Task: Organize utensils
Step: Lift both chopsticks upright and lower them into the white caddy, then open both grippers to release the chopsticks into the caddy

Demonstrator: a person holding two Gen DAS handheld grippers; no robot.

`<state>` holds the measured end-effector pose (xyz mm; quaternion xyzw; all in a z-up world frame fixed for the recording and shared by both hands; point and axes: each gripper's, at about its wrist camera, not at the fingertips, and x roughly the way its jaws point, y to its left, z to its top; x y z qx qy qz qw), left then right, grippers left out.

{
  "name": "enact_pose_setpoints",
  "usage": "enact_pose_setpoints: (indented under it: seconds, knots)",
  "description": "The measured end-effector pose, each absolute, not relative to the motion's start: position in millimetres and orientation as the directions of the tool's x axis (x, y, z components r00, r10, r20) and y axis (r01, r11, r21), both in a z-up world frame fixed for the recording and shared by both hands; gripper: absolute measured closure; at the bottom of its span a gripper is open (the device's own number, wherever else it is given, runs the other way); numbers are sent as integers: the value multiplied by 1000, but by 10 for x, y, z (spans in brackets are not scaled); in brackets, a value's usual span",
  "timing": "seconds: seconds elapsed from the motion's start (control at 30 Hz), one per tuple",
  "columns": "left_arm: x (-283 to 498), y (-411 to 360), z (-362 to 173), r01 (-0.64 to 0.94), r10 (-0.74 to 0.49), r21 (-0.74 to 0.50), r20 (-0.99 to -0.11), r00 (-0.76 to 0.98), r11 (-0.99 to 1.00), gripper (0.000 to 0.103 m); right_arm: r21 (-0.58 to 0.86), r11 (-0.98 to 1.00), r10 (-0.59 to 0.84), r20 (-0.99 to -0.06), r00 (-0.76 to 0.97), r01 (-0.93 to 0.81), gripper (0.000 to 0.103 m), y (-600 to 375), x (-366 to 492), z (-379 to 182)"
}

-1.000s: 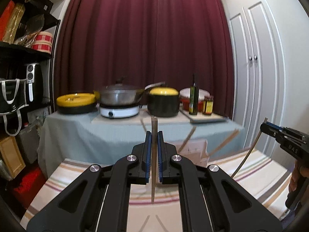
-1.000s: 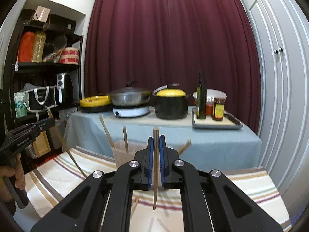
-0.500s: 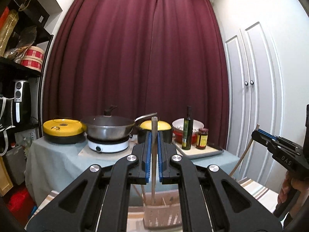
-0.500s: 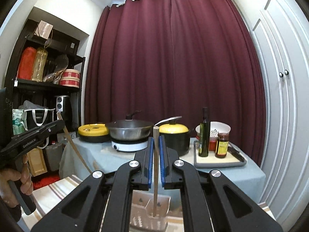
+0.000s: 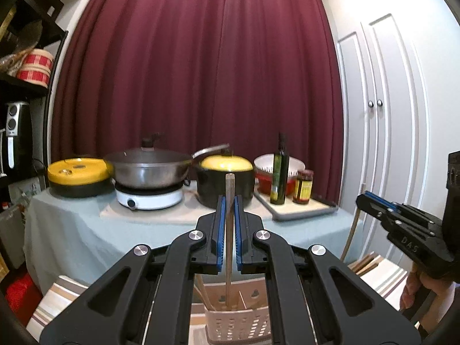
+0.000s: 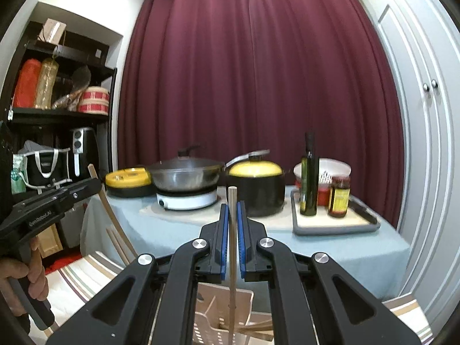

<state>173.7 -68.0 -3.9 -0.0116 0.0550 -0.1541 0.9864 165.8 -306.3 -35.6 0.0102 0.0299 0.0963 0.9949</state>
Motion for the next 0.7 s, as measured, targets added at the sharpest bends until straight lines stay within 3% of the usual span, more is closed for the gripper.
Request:
enact_pose_setpoints:
  seconds: [0.23, 0.7]
  knots:
    - [1857, -699, -222, 303, -305, -33, -145, 941, 952, 97, 45, 980, 196, -80, 977, -193, 96, -3071, 1732, -432]
    - [1881, -696, -290, 305, -305, -25, -149, 941, 952, 97, 43, 978, 202, 33, 979, -203, 96, -3063, 1812, -102]
